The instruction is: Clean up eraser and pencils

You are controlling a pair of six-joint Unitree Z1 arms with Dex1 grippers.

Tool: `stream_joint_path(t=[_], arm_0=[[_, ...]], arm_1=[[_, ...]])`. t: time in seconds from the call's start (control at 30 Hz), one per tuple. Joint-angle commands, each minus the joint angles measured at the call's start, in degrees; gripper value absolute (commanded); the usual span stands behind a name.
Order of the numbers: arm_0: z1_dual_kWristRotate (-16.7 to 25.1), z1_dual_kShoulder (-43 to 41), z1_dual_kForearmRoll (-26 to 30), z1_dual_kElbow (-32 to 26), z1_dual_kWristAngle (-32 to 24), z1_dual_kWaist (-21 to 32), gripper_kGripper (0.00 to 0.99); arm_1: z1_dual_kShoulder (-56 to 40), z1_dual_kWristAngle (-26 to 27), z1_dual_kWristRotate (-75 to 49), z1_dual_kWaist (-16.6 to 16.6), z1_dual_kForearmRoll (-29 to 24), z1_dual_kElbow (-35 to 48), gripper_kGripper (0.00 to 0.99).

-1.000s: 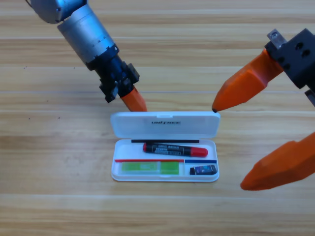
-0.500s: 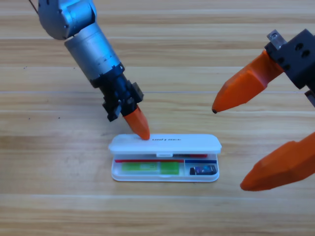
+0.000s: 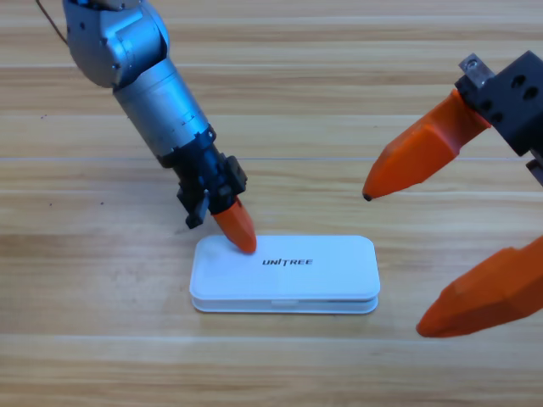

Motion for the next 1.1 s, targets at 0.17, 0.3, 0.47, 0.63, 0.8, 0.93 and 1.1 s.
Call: stream_joint_path(t=[0.17,0.3,0.47,0.63,0.8,0.93,1.1], arm_0=[[-2.1,-0.5,-9.3,9.2,5.7,-1.2,0.000],[-2.7,-1.3,-12.2,12.1,8.2,-1.7,0.000],[-3.1,-2.5,-13.7,14.4,9.4,-2.6,0.000],[-3.7,-3.7,-13.7,14.9,9.4,-3.7,0.000],[-4.0,-5.0,-13.3,16.3,8.4,-4.8,0.000],[-3.6,-6.6,-13.3,17.6,7.4,-5.7,0.000],[-3.4,-6.7,-13.4,17.7,7.7,-6.5,0.000]], arm_1=[[-0.5,0.4,0.2,1.6,-1.7,1.8,0.989],[-0.5,0.4,0.3,1.6,-1.8,1.9,0.989],[-0.5,0.5,0.3,1.6,-1.8,1.8,0.989],[-0.3,0.5,0.3,1.6,-1.8,1.8,0.989],[-0.3,0.6,0.3,1.6,-1.8,1.7,0.989],[-0.3,0.7,0.3,1.6,-1.8,1.7,0.989],[-0.3,0.7,0.3,1.6,-1.8,1.8,0.989]])
